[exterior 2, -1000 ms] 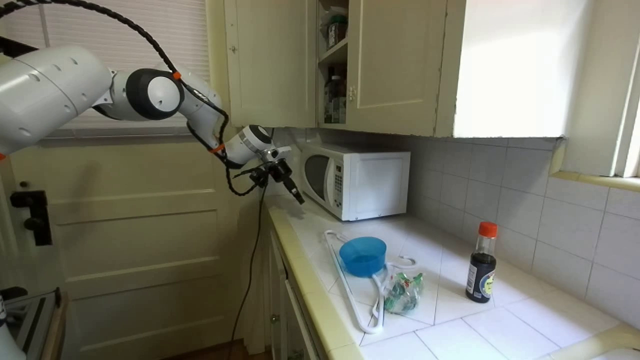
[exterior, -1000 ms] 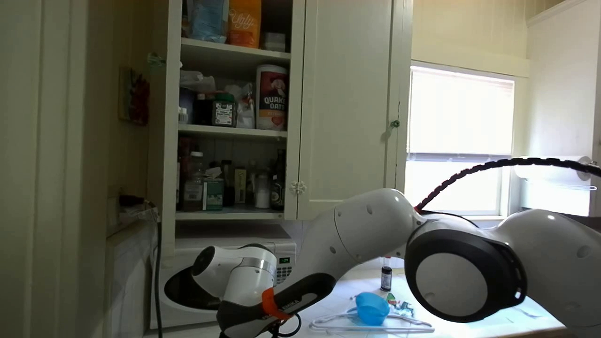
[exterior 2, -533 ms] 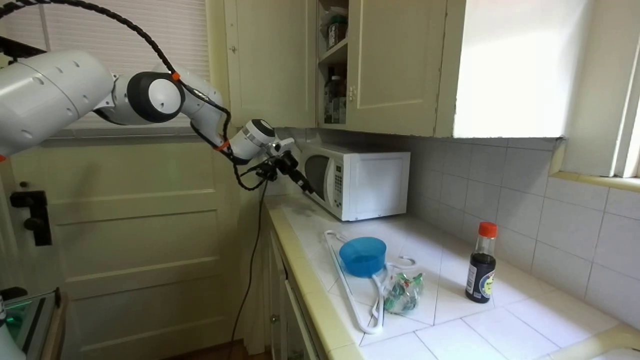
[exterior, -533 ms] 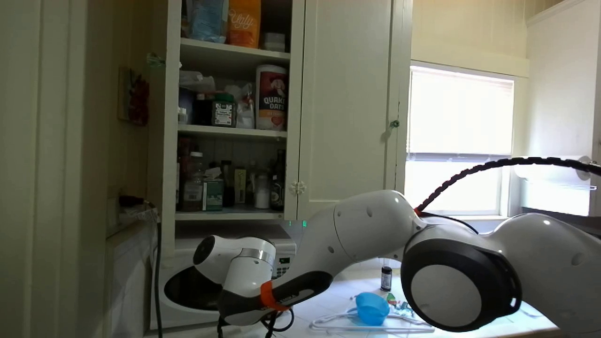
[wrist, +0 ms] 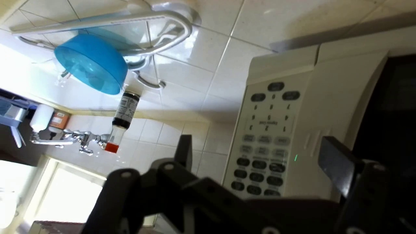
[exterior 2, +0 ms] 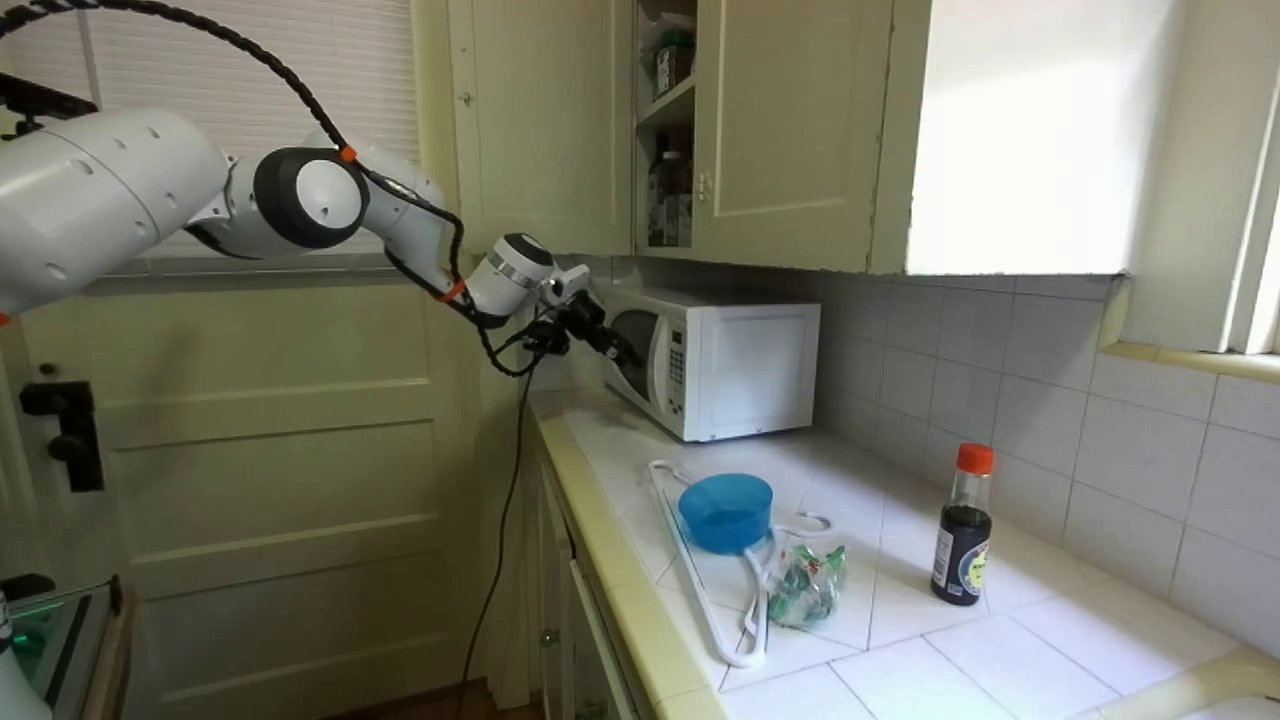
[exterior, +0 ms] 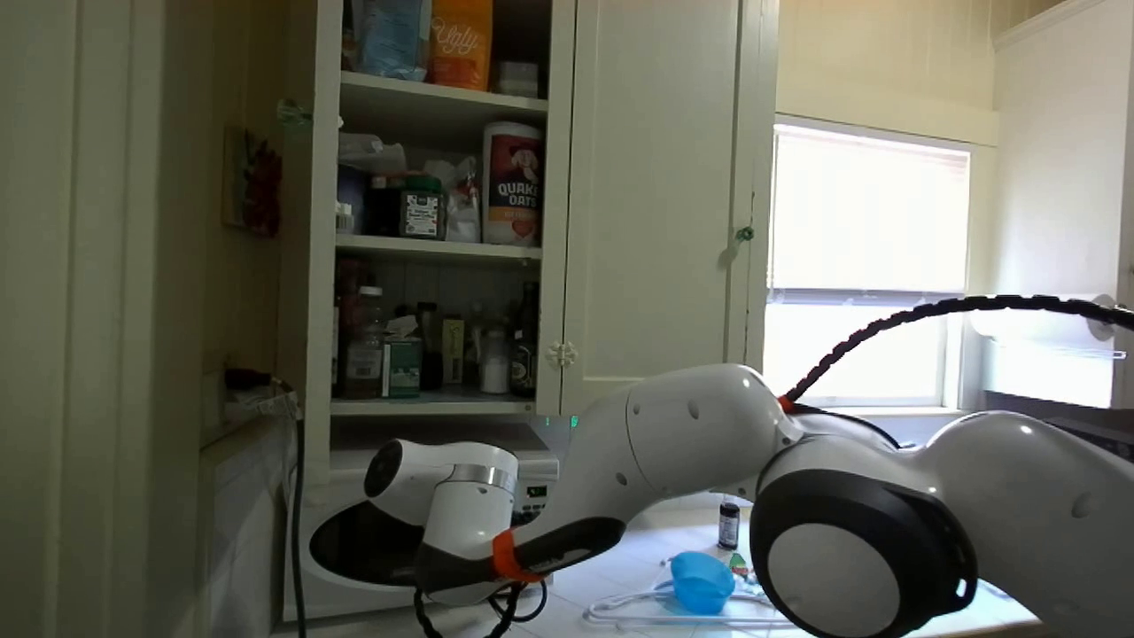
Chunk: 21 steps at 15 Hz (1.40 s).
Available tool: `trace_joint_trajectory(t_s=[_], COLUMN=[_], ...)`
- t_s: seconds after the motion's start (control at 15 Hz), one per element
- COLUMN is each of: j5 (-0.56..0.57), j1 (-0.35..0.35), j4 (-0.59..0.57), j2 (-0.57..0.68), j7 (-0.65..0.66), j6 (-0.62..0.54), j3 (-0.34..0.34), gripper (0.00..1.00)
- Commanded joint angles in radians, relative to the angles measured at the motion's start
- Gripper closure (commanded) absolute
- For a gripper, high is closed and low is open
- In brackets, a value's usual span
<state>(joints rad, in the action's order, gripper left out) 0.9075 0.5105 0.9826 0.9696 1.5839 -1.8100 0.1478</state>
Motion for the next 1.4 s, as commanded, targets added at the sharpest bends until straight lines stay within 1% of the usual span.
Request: trace_joint_trajectory(t_s=[0.0, 0.07, 0.2, 0.6, 1.13, 1.2, 1.27, 1.33], j5=[0.035, 0.026, 0.031, 0.056, 0.035, 0.031, 0.032, 0.032], j1=[0.027, 0.028, 0.036, 0.059, 0.038, 0.035, 0.034, 0.033], j4=[-0.123, -0.137, -0.171, -0.273, -0.321, -0.321, -0.322, -0.323], j2=[0.086, 0.095, 0.123, 0.192, 0.216, 0.215, 0.216, 0.217], j7=[0.051, 0.017, -0.010, 0.006, 0.009, 0.006, 0.004, 0.003], j6=[0.047, 0.051, 0.054, 0.082, 0.089, 0.087, 0.085, 0.085], j3=[0.044, 0.037, 0.040, 0.085, 0.110, 0.110, 0.112, 0.112], gripper=[0.00, 0.00, 0.00, 0.00, 0.00, 0.25, 0.25, 0.32])
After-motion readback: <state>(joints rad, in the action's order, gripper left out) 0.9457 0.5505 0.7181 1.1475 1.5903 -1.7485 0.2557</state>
